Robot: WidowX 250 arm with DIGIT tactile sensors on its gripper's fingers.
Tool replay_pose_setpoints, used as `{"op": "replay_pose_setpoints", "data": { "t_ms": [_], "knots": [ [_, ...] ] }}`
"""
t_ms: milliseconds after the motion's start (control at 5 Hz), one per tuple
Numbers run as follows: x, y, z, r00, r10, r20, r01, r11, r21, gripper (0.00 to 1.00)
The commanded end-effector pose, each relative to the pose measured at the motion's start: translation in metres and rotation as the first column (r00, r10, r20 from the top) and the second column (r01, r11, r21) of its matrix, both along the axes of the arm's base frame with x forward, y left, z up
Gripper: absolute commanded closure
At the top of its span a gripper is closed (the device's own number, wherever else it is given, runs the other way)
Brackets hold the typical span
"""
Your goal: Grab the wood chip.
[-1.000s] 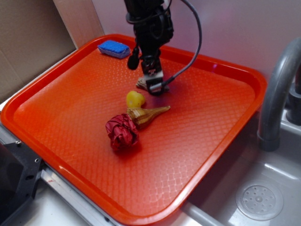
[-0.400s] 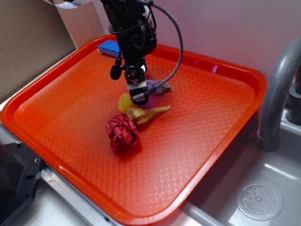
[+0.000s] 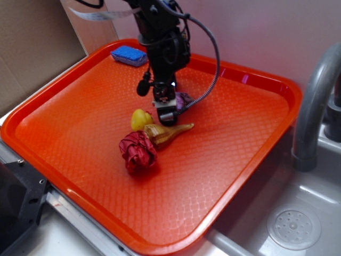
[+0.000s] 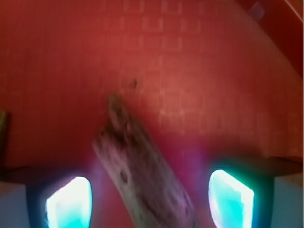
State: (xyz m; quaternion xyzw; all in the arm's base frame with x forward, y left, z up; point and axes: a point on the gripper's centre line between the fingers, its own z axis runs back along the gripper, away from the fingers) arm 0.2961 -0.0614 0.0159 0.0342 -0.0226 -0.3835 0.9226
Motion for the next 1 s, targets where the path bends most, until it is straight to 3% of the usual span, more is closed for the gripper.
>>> {"op": "replay_pose_setpoints", "data": {
  "t_ms": [0, 200, 400, 600, 800],
  "knots": [
    [-0.007, -0.009, 0.006, 0.999, 0.031, 0.015, -0.031, 0.999, -0.038, 1.00],
    [-0.007, -0.004, 0.014, 0.999, 0.038, 0.014, -0.037, 0.997, -0.072, 1.00],
    [-0.006, -0.002, 0.031, 0.985, 0.146, 0.095, -0.150, 0.988, 0.037, 1.00],
    [-0.018, 0.029, 0.080, 0.884, 0.374, 0.282, -0.391, 0.920, 0.003, 1.00],
    [-0.033, 0.063, 0.130, 0.787, 0.556, 0.268, -0.572, 0.820, -0.024, 1.00]
  ]
}}
